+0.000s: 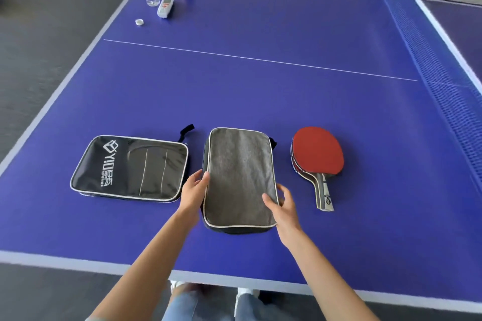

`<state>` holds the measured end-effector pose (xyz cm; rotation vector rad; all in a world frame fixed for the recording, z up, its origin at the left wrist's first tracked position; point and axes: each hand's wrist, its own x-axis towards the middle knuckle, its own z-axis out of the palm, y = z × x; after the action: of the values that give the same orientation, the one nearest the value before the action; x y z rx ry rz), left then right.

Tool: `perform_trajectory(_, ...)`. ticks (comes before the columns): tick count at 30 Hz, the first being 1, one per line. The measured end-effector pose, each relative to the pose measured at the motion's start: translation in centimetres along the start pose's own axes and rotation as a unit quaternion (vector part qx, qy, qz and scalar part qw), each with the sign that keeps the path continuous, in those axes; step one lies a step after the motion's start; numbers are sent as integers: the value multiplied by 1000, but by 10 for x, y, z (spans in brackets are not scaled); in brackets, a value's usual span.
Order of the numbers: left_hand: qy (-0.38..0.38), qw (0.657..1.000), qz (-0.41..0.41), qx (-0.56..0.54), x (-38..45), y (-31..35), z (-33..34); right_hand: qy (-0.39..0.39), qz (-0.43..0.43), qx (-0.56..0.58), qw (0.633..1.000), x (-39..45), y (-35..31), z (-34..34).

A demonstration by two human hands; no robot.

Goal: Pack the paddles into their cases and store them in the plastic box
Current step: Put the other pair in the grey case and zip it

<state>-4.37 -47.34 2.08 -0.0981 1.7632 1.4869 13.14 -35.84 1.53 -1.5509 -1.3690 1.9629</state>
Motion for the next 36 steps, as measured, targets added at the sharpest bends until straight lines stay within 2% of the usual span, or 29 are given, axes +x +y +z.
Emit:
perform_trajectory(1,11,1000,-12,-2,-5,-6,3,-2,-1,-33,999,-4,3,-4)
perform_trajectory(3,30,999,-37,-19,-15,-17,6,28,-43,-173,984,-7,8,-8)
perform_trajectory(5,26,997,-53,-39,-26,-24,8,66,-148,-333,929,-7,8,-7)
perform_trajectory(6,19,997,-59,-49,-30,-26,9,63,-194,-372,906,-8,5,-2)
perform_trajectory(10,-2,994,-63,-86,-39,-26,10,-5,-252,-388,887,-20,-7,38)
perform_trajectory(14,-15,996,-42,-75,-39,-20,9,-1,-258,-462,849,-28,-15,72)
perform_trajectory(20,-32,997,-35,-62,-28,-12,2,1,-241,-529,814,-23,-35,79)
perform_trajectory(25,-51,996,-28,-65,-25,-12,4,-8,-249,-510,824,-11,-50,66)
perform_trajectory(29,-61,997,-14,-37,-18,-5,0,-84,-248,-395,881,-3,-49,43)
perform_trajectory(32,-40,999,6,21,-12,4,7,-106,-273,-352,889,3,-49,34)
perform_trajectory(36,6,996,35,78,3,24,20,-65,-258,-359,894,24,-63,23)
